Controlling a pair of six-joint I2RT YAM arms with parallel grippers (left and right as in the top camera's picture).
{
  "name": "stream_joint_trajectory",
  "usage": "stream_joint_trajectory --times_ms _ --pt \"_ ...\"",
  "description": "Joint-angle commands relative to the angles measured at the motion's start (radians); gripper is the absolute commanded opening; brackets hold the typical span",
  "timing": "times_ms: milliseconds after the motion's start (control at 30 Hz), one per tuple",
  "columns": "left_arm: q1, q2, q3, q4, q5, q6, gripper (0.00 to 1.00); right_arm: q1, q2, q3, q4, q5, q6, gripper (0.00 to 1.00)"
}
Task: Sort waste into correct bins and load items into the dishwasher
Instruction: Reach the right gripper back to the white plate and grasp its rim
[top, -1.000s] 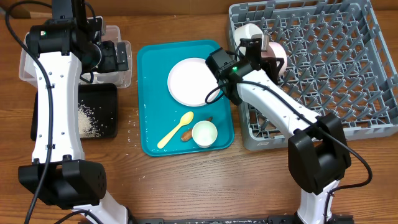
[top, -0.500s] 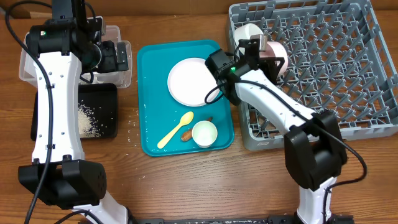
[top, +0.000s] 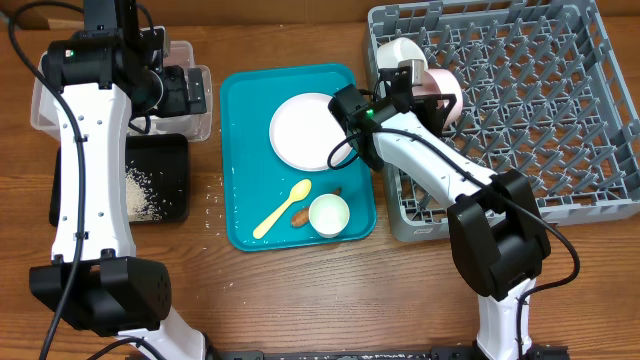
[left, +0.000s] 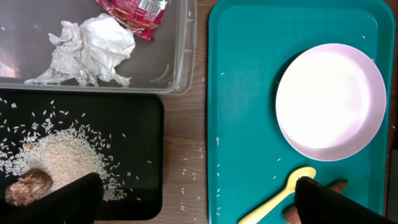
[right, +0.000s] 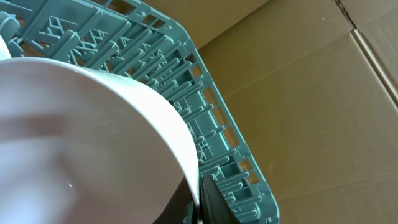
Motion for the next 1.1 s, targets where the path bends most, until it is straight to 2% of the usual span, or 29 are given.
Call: stream_joint_trajectory --times_ms 0,233,333,400,467,533,567,767,833,967,1033,1067 --pt "-0.001 -0.003 0.003 0.0 -0.003 0.003 1.0 -0.001 0.006 -0.005 -0.006 -0.052 0.003 0.04" --pt "-0.001 -0.003 0.003 0.0 -0.004 0.003 1.0 0.072 0.005 -0.005 -0.067 -0.106 0.004 0.04" --pt "-0.001 -0.003 0.003 0.0 -0.004 0.003 1.0 0.11 0.005 -0.005 -0.071 -0.106 0.003 0.09" --pt "-0.001 -0.003 0.003 0.0 -0.003 0.003 1.0 0.135 0.005 -0.005 -0.071 -0.107 0.003 0.18" --pt "-0.001 -0.003 0.003 0.0 -0.004 0.003 1.0 0.154 0.005 -0.005 -0.081 -0.119 0.003 0.44" --pt "-0.001 -0.003 0.003 0.0 -0.003 0.003 1.0 0.168 0.005 -0.005 -0.095 -0.127 0.003 0.61" --pt "-0.001 -0.003 0.003 0.0 -0.003 0.003 1.0 0.174 0.005 -0.005 -0.102 -0.129 0.003 0.64" --pt "-0.001 -0.003 0.003 0.0 -0.003 0.003 1.0 0.184 -0.01 0.016 -0.112 -0.141 0.061 0.76" --pt "-0.001 -0.003 0.003 0.0 -0.003 0.003 1.0 0.184 -0.035 0.046 -0.111 -0.187 0.088 0.76" --pt "-0.001 -0.003 0.003 0.0 -0.003 0.003 1.0 0.184 -0.096 0.157 -0.108 -0.38 0.067 0.78" --pt "-0.001 -0.003 0.003 0.0 -0.004 0.003 1.0 0.184 -0.126 0.224 -0.108 -0.529 0.009 0.82" --pt "-0.001 -0.003 0.003 0.0 -0.003 0.003 1.0 0.184 -0.138 0.256 -0.108 -0.613 -0.021 0.86"
